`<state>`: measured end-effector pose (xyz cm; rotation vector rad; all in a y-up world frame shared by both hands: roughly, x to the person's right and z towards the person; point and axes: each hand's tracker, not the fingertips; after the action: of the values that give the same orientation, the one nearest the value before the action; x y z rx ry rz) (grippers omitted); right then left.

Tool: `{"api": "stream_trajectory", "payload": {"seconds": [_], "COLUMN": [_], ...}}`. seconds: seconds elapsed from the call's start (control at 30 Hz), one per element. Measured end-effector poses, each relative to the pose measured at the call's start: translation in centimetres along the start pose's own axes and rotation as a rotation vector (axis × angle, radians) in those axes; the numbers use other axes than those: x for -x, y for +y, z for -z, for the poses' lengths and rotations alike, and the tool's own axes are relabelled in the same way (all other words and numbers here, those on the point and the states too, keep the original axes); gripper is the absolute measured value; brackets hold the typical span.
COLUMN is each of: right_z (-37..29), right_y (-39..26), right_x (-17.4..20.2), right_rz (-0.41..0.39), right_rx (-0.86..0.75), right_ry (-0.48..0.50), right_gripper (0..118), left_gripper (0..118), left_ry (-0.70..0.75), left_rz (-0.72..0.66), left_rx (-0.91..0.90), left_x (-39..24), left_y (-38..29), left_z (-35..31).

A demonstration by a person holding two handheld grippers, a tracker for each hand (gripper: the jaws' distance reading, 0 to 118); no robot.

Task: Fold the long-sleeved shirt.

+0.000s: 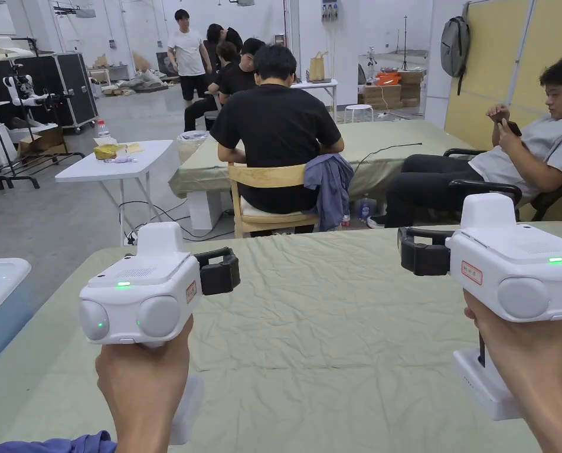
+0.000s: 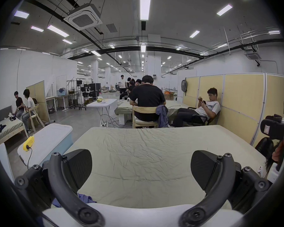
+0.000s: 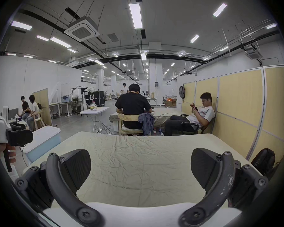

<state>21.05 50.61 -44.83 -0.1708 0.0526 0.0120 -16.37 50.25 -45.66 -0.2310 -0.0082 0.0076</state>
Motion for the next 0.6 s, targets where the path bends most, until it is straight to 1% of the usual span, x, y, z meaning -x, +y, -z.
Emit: {"api": "stream_trajectory", "payload": {"seconds": [0.6], "right_z": [0.0], "right_y": [0.26], "right_x": [0.51], "right_rz": [-0.022], "right_rx": [-0.004], "right_ry": [0.002], "right_gripper": [118], "left_gripper": [118], "left_ry": [-0.024], "left_rz": [-0.006], "left_rx": [0.009], "left_x": [0.2], "left_y": [0.15], "left_z": [-0.15]}}
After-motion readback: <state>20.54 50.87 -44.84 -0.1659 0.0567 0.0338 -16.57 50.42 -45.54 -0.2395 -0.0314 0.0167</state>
